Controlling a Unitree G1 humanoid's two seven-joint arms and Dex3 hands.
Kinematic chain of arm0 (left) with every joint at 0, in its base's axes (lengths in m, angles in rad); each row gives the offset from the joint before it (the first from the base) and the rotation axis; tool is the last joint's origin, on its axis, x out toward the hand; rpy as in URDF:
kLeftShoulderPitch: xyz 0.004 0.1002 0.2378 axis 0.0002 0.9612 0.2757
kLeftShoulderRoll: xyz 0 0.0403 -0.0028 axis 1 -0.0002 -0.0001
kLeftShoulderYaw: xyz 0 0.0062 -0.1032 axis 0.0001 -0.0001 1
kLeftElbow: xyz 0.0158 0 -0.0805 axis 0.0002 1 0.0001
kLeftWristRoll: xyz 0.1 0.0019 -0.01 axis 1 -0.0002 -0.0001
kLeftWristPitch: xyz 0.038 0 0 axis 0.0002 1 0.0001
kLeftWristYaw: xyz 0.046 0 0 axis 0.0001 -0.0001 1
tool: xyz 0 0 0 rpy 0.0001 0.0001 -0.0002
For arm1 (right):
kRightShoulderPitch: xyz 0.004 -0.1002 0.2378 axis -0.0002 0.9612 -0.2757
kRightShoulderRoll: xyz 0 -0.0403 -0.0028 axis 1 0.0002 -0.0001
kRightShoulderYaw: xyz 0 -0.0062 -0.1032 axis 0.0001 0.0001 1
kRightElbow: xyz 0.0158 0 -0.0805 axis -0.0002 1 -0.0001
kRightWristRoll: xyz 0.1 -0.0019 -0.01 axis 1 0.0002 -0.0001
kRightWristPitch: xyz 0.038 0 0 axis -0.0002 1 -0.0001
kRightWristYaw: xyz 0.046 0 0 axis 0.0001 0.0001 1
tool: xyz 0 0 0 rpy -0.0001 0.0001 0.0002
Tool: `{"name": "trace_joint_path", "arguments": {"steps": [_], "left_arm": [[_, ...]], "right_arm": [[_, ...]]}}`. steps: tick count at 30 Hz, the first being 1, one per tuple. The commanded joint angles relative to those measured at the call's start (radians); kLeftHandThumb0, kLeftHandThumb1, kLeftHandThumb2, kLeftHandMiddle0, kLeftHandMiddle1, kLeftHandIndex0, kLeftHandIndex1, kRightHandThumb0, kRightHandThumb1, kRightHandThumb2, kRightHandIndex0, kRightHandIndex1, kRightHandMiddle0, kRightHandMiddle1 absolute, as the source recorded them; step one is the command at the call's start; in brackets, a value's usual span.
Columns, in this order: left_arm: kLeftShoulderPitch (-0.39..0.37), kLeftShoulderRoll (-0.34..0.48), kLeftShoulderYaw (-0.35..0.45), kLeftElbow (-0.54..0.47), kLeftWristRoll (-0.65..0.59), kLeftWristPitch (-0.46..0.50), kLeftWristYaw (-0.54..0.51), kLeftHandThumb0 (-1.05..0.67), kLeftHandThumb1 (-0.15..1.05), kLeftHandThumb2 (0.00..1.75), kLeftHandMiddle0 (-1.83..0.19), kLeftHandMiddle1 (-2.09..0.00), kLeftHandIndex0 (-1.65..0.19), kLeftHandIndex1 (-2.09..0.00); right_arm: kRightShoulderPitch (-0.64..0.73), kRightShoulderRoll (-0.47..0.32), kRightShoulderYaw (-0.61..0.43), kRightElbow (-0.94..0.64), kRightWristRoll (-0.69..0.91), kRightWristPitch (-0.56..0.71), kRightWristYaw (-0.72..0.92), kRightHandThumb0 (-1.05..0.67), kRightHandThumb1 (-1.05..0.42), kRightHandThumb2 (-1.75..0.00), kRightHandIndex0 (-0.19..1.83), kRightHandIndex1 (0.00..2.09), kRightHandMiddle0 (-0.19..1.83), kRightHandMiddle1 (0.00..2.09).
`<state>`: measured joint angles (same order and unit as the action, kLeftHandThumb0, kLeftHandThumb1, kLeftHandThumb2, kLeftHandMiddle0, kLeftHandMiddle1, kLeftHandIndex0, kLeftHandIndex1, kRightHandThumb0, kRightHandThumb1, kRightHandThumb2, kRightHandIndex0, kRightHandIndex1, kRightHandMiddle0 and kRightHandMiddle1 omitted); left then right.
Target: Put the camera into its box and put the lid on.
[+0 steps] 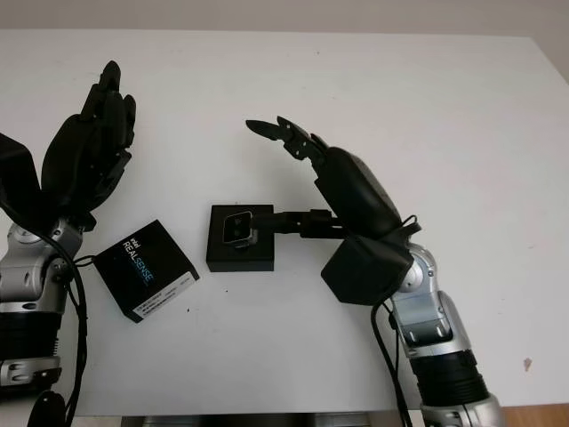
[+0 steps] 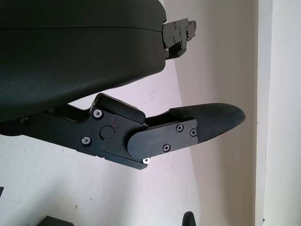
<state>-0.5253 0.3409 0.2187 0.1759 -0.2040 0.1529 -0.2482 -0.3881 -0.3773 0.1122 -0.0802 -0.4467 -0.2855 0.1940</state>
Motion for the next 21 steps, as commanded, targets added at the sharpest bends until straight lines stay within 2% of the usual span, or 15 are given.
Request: {"name": "trace_joint_path", "arguments": {"steps": [1,7,11,16,21], "left_arm": [[-0.003,-0.008,-0.004,-0.003,-0.004,-0.002,0.000,-0.82,1.05,0.66,0.19,0.00,0.19,0.00],[-0.005,-0.017,-0.004,-0.003,-0.002,-0.004,0.008,-0.81,1.05,0.66,0.19,0.00,0.19,0.00],[-0.012,-0.027,-0.004,0.008,-0.006,-0.006,0.010,-0.81,1.05,0.65,0.19,0.00,0.19,0.00],[-0.003,-0.029,-0.008,0.000,0.002,-0.005,0.011,-0.82,1.05,0.64,0.19,0.00,0.19,0.00],[-0.005,-0.030,-0.009,0.008,-0.001,-0.010,0.008,-0.82,1.05,0.64,0.19,0.00,0.19,0.00]], "right_arm": [[-0.018,-0.032,0.011,-0.059,-0.053,-0.008,0.001,-0.83,-0.90,-0.07,0.29,0.24,0.20,0.97],[-0.031,-0.087,0.041,-0.220,-0.154,0.034,0.107,-0.88,-0.96,-0.06,0.25,0.23,0.16,1.03],[-0.044,-0.114,0.073,-0.258,-0.263,-0.002,0.105,-0.92,-0.98,-0.07,0.25,0.22,0.17,1.04],[-0.044,-0.113,0.115,-0.284,-0.370,0.009,0.124,-0.92,-1.01,-0.05,0.26,0.18,0.19,0.91],[-0.027,-0.105,0.150,-0.296,-0.490,0.008,0.089,-0.90,-1.02,-0.06,0.25,0.15,0.18,0.90]]}}
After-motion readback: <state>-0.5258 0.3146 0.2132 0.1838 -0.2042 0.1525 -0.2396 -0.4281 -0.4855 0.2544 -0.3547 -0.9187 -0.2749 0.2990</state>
